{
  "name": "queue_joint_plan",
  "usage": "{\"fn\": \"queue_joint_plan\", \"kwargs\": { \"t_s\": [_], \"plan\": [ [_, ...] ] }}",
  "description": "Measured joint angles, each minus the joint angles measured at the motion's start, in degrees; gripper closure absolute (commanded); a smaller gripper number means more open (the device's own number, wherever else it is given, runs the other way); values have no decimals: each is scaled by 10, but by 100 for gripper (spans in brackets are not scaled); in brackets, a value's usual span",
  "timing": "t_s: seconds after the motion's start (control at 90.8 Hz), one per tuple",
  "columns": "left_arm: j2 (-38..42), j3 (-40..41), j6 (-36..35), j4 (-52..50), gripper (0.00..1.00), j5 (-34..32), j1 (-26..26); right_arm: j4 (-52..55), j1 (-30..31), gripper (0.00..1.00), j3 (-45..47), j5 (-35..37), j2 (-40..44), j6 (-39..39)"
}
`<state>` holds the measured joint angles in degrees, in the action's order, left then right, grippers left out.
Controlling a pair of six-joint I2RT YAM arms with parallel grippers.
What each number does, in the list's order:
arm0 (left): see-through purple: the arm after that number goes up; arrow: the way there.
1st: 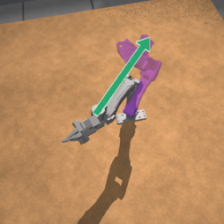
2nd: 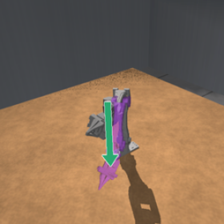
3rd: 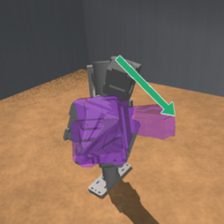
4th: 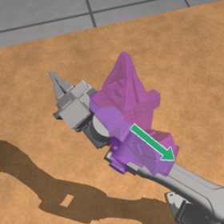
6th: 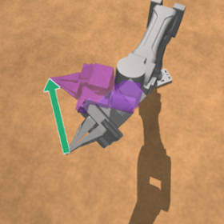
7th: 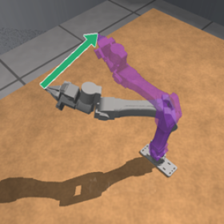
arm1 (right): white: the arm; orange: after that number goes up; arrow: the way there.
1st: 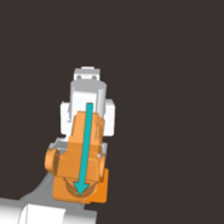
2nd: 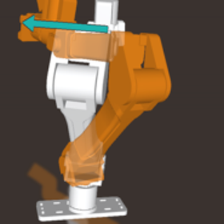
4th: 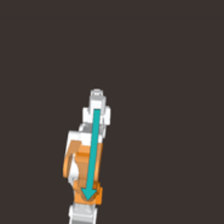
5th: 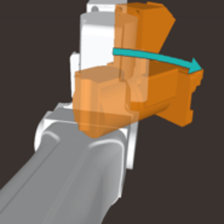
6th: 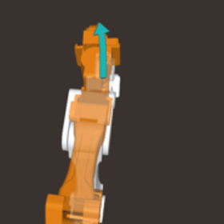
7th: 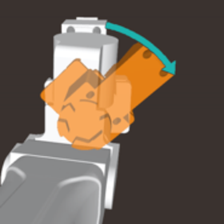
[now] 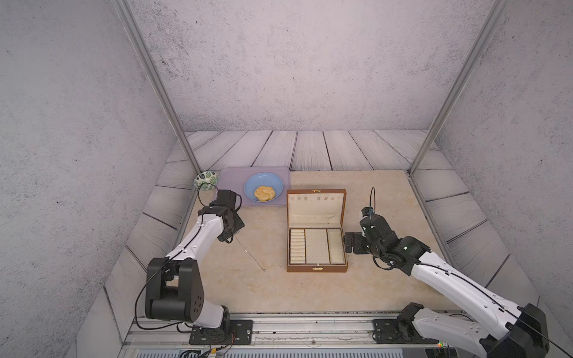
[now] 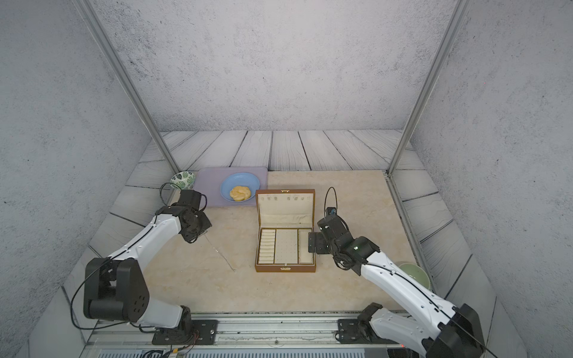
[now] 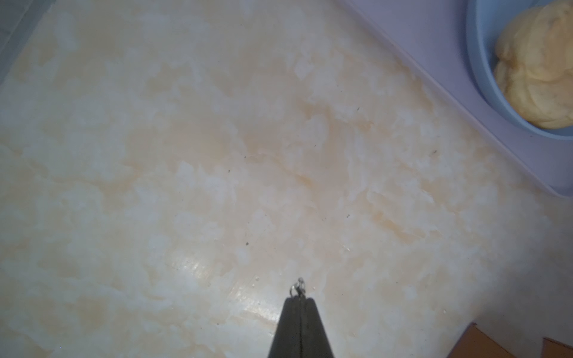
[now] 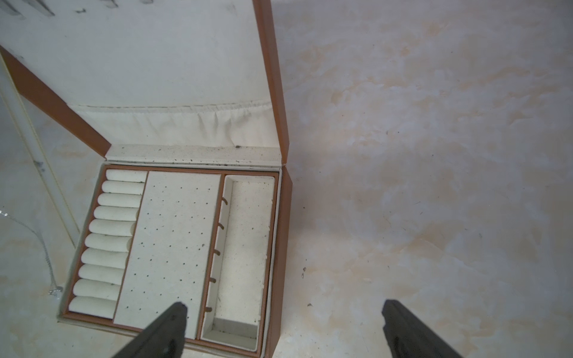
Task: Put jewelry chain into jewelry box
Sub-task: Pick up the necklace from the center of the board.
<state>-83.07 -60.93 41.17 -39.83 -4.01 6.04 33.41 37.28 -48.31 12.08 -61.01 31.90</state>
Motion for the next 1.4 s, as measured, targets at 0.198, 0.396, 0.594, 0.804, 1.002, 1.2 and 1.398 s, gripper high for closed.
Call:
{"fn": "queue_joint_plan", "kwargs": {
  "t_s": [0.198, 0.396, 0.594, 0.804, 1.002, 1.2, 1.398],
  "plan": [
    [61, -16, -3, -9, 100, 21, 25, -19, 0, 4, -13, -27, -9, -18],
    [112, -75, -9, -18, 100, 35, 59, -75, 0, 8, -21, -71, -9, -45],
    [131, -142, -13, -48, 100, 39, 90, -142, 0, 14, -23, -120, -9, -76],
    [130, -236, -27, -95, 100, 39, 125, -223, 5, 19, -37, -182, -25, -112],
    [110, -349, -52, -133, 100, 43, 155, -292, 15, 24, -67, -255, -68, -146],
    [91, -433, -72, -162, 100, 50, 190, -328, 24, 33, -128, -325, -134, -172],
    [77, -471, -80, -174, 100, 72, 223, -344, 40, 37, -191, -387, -197, -184]
  ]
}}
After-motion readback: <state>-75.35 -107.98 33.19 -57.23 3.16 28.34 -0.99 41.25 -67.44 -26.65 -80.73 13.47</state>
